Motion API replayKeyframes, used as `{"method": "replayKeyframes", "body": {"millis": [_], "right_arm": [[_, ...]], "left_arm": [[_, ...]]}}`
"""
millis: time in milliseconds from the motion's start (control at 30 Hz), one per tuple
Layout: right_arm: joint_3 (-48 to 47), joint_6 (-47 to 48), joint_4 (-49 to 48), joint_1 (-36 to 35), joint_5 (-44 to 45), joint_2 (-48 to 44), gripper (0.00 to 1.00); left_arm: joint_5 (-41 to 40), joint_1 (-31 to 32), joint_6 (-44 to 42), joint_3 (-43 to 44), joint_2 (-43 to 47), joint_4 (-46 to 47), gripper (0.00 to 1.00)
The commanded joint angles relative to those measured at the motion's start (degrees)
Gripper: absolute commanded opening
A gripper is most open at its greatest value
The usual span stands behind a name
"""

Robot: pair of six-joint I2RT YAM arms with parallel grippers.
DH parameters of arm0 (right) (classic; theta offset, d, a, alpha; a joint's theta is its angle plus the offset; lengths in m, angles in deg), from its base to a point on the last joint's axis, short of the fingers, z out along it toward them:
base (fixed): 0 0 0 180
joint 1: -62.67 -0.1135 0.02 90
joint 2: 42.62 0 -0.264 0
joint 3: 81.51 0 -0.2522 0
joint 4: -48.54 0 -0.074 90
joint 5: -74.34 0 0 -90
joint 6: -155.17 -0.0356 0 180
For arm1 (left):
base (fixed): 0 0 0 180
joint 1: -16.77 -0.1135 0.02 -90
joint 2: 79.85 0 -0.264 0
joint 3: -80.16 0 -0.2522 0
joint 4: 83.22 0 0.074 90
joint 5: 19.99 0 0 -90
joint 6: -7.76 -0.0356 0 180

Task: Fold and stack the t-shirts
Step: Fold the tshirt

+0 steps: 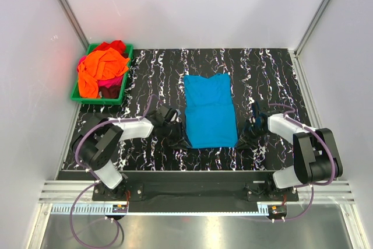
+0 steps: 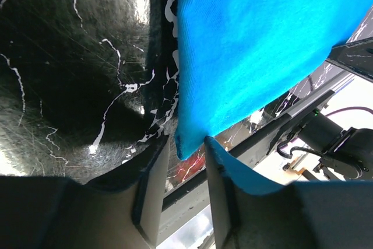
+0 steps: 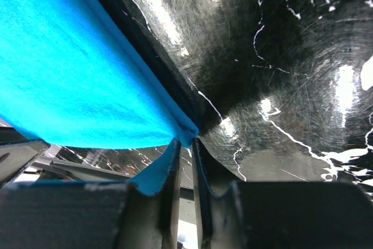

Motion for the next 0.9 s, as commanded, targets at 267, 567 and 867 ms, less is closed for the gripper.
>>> {"method": "replayKeyframes", "body": {"millis": [267, 567, 867], "right_arm": [[1.3, 0.4, -0.5, 0.2, -1.5, -3.5, 0.00], [-0.9, -1.0, 6.9, 0.1, -0.2, -14.2, 0.00], [-3.6, -2.8, 11.7, 0.2, 0.5, -21.7, 0.00]], "left_arm": [[-5.9, 0.9, 0.9, -1.8, -1.7, -1.3, 0.04], [-4.3, 1.2, 1.1, 0.6, 7.9, -5.3, 0.00], [-5.9, 1.3, -1.2, 5.8, 15.7, -12.0, 0.00]]}}
